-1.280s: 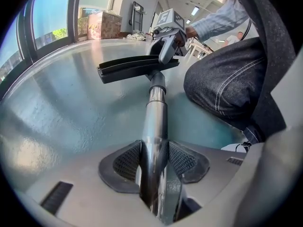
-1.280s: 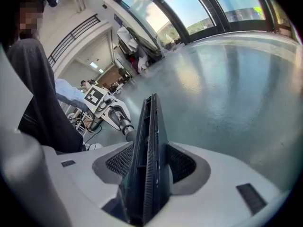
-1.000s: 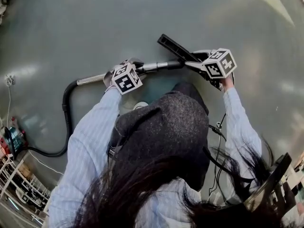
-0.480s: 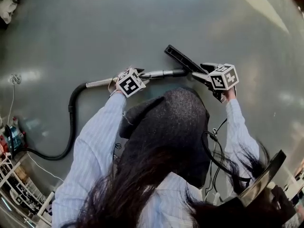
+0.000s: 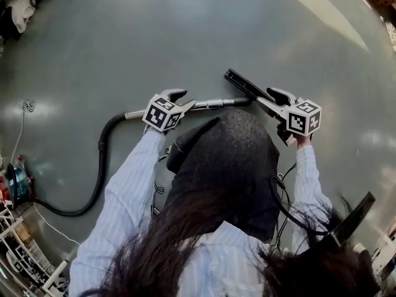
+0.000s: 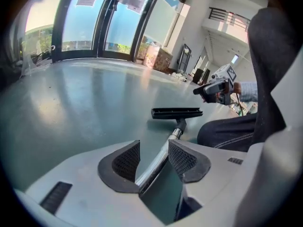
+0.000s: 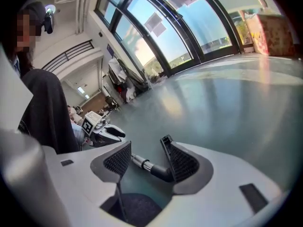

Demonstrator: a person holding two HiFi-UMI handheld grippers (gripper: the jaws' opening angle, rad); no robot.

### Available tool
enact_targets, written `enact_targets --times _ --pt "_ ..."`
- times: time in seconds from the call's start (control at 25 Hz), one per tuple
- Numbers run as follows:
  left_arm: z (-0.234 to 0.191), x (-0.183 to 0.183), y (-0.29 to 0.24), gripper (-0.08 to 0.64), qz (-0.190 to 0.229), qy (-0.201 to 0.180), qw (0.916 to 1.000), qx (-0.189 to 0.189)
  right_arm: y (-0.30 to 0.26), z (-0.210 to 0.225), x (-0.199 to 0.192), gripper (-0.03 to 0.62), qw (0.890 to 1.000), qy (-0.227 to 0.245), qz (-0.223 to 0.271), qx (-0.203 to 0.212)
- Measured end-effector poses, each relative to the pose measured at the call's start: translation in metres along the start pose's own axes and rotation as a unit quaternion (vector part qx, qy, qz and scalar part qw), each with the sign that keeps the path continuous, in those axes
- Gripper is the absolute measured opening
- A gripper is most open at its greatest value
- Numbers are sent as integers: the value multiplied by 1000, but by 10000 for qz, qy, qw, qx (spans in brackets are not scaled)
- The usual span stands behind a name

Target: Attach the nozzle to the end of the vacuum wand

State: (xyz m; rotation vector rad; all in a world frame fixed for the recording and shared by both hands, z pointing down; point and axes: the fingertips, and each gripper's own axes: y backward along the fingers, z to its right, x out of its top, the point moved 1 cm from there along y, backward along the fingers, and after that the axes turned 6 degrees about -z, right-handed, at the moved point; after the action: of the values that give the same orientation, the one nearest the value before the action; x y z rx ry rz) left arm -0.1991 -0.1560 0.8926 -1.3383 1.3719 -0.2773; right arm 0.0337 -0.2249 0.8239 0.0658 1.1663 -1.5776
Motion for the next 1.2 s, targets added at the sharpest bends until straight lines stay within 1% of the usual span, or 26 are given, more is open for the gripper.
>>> enact_targets --times 0.12,0.2,0.24,0.28,0.32,0.36,0.4,0.48,0.56,0.72,0.8,0.92,1.04,1.12,1.2 --pt "-6 11 9 190 429 314 9986 -61 -11 -11 0 259 9998 169 59 -73" --pt "-12 19 13 184 677 583 9959 -134 -20 -17 -2 217 9992 309 59 -241" --pt "-14 22 14 173 781 722 9942 -185 -24 -17 -3 161 9985 378 85 -385" --pt "-15 25 14 158 877 845 9923 -227 -27 -16 -4 78 9976 439 133 -520" --pt "-16 28 13 137 968 936 9906 -248 -30 -15 -5 28 9969 479 192 -597" --pt "-16 30 12 114 1046 982 9894 -240 -33 -14 -7 16 9967 488 243 -607" --pt "-16 30 11 88 1100 974 9889 -203 -37 -14 -11 9 9968 477 277 -581" --pt "-17 29 10 32 1139 819 9901 -77 -43 -15 -20 5 9967 497 303 -564" --pt "-17 29 11 6 1153 633 9913 19 -48 -18 -28 5 9959 590 286 -625" --pt "-13 24 12 5 1215 410 9917 6 -49 -26 -45 5 9954 570 383 -666" --pt "-10 23 18 5 1329 341 9905 79 -45 -30 -48 5 9951 527 450 -708" --pt "-4 18 29 5 1556 351 9870 184 -35 -33 -51 5 9940 536 469 -828" --pt "0 14 35 5 1717 368 9842 220 -21 -33 -45 5 9933 414 679 -842" --pt "4 8 37 5 1703 375 9843 258 -13 -32 -41 5 9923 268 862 -853" --pt "12 2 43 5 1508 375 9875 275 -8 -31 -41 5 9917 85 944 -871"
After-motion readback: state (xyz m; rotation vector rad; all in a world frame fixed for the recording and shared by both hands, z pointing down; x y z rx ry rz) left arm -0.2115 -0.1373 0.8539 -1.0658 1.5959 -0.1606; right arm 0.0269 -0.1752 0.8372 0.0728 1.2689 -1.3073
